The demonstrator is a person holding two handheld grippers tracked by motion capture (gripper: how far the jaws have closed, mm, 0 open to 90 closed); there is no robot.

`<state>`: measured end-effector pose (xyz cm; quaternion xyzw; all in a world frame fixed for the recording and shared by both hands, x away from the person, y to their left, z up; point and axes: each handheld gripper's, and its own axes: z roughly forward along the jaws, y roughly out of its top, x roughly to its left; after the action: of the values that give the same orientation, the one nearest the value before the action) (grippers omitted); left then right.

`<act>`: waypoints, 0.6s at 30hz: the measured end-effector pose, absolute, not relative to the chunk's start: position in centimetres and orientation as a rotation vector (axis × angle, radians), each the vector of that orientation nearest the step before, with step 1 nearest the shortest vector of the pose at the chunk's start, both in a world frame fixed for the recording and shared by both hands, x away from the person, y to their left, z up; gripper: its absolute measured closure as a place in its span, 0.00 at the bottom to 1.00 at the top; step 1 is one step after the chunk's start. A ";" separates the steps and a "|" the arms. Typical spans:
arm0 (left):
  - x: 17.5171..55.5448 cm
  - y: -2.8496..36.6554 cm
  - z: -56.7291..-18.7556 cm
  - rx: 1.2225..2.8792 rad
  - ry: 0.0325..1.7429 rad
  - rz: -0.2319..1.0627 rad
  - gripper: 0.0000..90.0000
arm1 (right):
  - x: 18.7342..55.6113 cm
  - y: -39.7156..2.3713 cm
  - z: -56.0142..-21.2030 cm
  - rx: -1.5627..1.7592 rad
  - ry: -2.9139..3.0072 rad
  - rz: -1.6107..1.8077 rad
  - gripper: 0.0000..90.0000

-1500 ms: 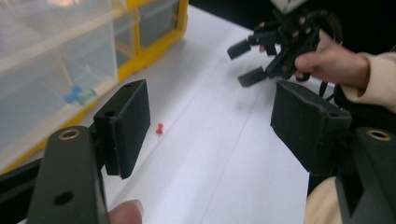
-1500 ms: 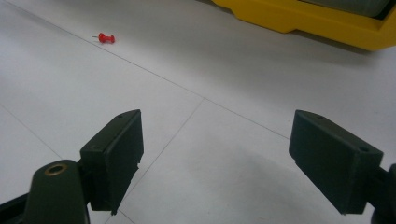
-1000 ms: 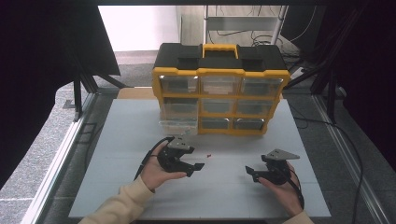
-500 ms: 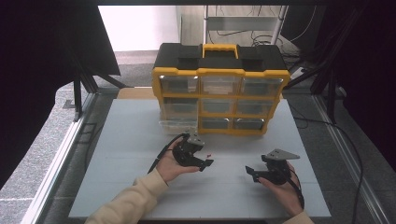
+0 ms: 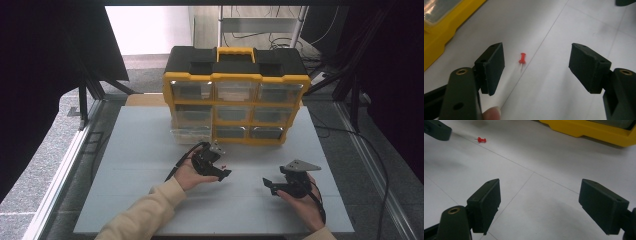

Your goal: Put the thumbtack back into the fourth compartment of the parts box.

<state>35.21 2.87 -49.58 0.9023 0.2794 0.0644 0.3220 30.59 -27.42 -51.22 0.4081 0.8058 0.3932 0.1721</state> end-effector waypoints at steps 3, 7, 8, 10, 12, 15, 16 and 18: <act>35.6 2.6 -49.9 2.385 0.717 0.187 0.31 | 30.6 -27.4 -51.2 1.158 2.287 1.116 0.20; 35.9 2.2 -50.2 2.403 0.714 0.189 0.31 | 30.6 -27.4 -51.2 1.158 2.286 1.114 0.20; 36.1 2.0 -50.4 2.412 0.715 0.194 0.31 | 30.6 -27.4 -51.2 1.157 2.288 1.113 0.20; 36.2 1.9 -50.5 2.411 0.733 0.186 0.32 | 30.6 -27.4 -51.2 1.155 2.290 1.110 0.20; 36.5 1.7 -50.9 2.415 0.750 0.176 0.32 | 30.6 -27.4 -51.2 1.153 2.290 1.110 0.20; 36.7 1.7 -51.1 2.420 0.753 0.163 0.32 | 30.6 -27.4 -51.3 1.153 2.291 1.113 0.20; 36.8 1.7 -51.2 2.422 0.755 0.161 0.32 | 30.6 -27.4 -51.3 1.153 2.291 1.113 0.20; 36.9 1.6 -51.3 2.428 0.750 0.168 0.32 | 30.6 -27.4 -51.3 1.153 2.291 1.113 0.20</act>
<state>36.86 1.61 -51.34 0.9116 0.2815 0.0629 0.2930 30.57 -27.41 -51.26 0.4061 0.8074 0.3920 0.1720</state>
